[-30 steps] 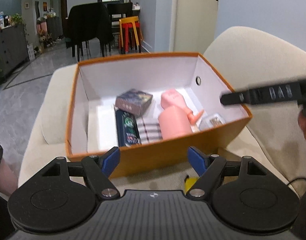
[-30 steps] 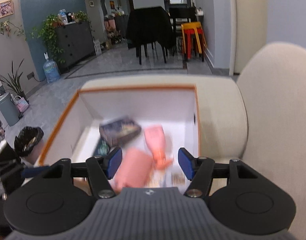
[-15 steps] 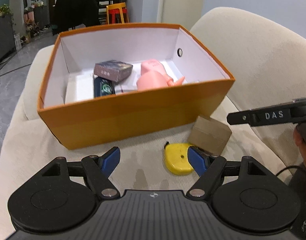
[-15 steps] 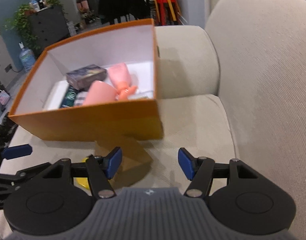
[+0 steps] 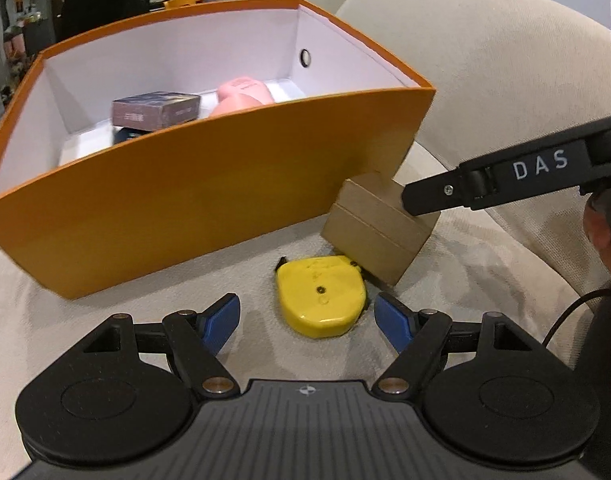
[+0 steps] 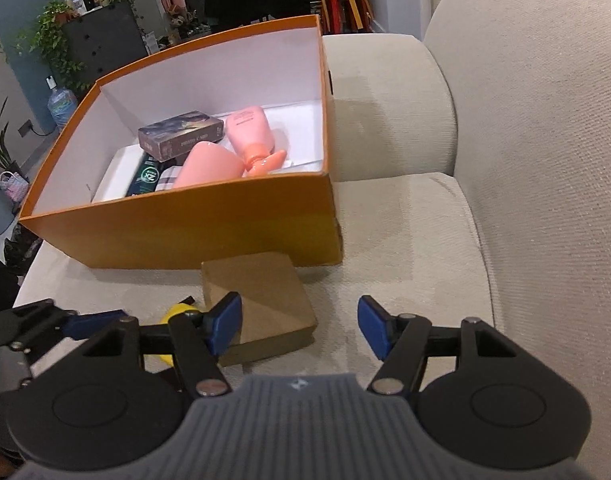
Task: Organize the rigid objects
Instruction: 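Withdraw both tools toward the yellow tape measure and brown cube, then grasp the brown cube with the right tool while the left tool grasps the yellow tape measure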
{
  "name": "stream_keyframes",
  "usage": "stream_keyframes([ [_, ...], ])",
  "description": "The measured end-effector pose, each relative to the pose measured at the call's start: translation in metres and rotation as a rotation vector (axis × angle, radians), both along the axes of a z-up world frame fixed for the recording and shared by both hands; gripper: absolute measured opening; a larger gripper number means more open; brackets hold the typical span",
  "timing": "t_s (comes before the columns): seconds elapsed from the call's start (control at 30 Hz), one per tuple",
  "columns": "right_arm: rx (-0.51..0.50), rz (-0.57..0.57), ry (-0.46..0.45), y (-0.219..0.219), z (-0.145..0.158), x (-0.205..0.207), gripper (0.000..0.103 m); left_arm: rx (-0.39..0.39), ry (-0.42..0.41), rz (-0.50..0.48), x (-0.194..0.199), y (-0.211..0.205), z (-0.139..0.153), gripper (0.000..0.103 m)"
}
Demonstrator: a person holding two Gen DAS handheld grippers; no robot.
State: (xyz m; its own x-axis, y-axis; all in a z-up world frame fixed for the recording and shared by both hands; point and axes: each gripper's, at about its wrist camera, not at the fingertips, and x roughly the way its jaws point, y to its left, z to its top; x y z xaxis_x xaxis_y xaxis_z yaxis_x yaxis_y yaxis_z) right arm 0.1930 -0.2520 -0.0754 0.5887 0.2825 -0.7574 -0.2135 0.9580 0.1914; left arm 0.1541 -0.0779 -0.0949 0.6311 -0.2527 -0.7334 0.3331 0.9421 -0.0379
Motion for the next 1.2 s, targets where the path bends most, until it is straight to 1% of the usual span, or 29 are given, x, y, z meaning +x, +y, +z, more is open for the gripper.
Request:
stream_keyframes([
  [0.1,0.028,0.004,0.008,-0.001,0.000,0.001,0.065,0.013,0.003,-0.025,0.005,-0.007,-0.005,0.090],
  [0.2,0.052,0.010,0.015,-0.001,-0.001,0.002,0.065,0.030,0.002,-0.031,0.008,-0.012,-0.010,0.089],
  [0.23,0.058,0.012,0.015,0.000,-0.001,0.003,0.065,0.027,0.004,-0.033,0.009,-0.012,-0.011,0.088],
  [0.3,0.067,0.013,0.017,0.000,-0.002,0.003,0.065,0.024,0.011,-0.037,0.010,-0.014,-0.014,0.078],
  [0.43,0.086,0.012,0.023,0.000,-0.004,0.006,0.065,0.046,-0.005,-0.041,0.007,-0.017,-0.014,0.073],
  [0.47,0.090,0.019,0.027,0.001,-0.004,0.007,0.065,0.044,-0.003,-0.044,0.006,-0.018,-0.013,0.068],
  [0.5,0.089,0.026,0.033,0.002,-0.005,0.007,0.065,0.045,-0.002,-0.046,0.005,-0.018,-0.013,0.068],
  [0.63,0.059,0.052,0.024,0.010,-0.006,0.005,0.067,0.041,0.001,-0.047,0.000,-0.014,-0.013,0.067],
  [0.73,0.056,0.058,0.036,0.012,-0.009,0.010,0.067,0.048,0.005,-0.048,-0.006,-0.010,-0.010,0.067],
  [0.93,0.027,0.104,0.063,0.023,-0.017,0.018,0.070,0.052,0.028,-0.027,-0.034,0.018,-0.008,0.067],
  [1.1,-0.039,0.138,0.067,0.036,-0.024,0.021,0.070,0.052,0.041,0.002,-0.054,0.043,-0.008,0.067],
  [1.2,-0.071,0.153,0.072,0.043,-0.029,0.023,0.069,0.053,0.046,0.024,-0.059,0.051,-0.006,0.067],
])
